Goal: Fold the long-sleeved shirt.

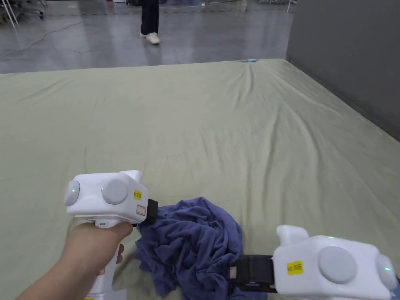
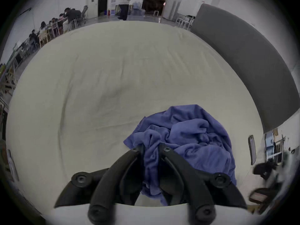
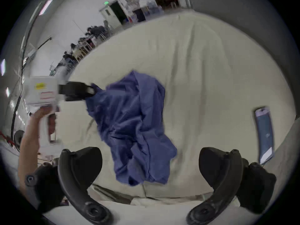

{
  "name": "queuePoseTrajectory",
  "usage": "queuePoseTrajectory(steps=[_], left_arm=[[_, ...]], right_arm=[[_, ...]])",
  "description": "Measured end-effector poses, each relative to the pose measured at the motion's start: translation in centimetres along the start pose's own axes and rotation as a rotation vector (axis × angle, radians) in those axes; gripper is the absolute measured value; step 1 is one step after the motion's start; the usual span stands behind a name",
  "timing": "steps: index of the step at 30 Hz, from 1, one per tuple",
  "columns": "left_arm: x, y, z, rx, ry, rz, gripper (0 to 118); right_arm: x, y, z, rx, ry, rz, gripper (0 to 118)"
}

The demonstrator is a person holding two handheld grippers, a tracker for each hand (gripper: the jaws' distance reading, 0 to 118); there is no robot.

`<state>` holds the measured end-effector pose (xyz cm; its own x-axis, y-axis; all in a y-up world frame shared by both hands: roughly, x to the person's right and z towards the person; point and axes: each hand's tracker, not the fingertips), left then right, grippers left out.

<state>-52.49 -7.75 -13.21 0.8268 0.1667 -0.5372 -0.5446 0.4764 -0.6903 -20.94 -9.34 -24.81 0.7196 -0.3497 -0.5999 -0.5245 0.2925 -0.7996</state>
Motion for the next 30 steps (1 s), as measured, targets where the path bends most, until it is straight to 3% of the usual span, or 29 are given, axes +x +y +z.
queuePoseTrajectory(steps=[4,5,6,7,10,15,19,23,30], left_arm=[[-1.1,-0.5,1.3,0.005,0.001,0.021,9],[-1.6,-0.6,1.6,0.008,0.000,0.037,9],[-1.9,-0.8,2.1,0.010,0.000,0.049,9],[-2.4,-0.8,2.8,0.015,0.002,0.061,9],[-3.7,-0.8,6.0,0.057,-0.004,0.104,9],[-5.9,1.2,15.0,0.224,-0.047,0.156,8],[-7.1,4.2,23.2,0.374,-0.059,0.205,7],[-8.9,8.7,30.2,0.507,-0.015,0.224,7],[-12.3,16.7,38.4,0.689,-0.045,0.362,7]], right_arm=[[0.2,-1.0,-5.3,-0.209,0.097,-0.149,106],[0.0,-1.8,-5.7,-0.231,0.066,-0.120,89],[-0.4,-2.2,-5.5,-0.206,0.015,-0.077,52],[-0.7,-2.1,-4.4,-0.149,0.048,-0.048,15],[-1.8,-1.7,-0.1,-0.038,0.079,0.076,12],[-4.8,2.2,10.6,0.239,0.018,0.313,10],[-7.9,8.3,18.5,0.391,0.021,0.391,10],[-12.3,15.1,25.0,0.531,-0.043,0.488,10],[-20.9,25.4,31.8,0.664,-0.118,0.570,10]])
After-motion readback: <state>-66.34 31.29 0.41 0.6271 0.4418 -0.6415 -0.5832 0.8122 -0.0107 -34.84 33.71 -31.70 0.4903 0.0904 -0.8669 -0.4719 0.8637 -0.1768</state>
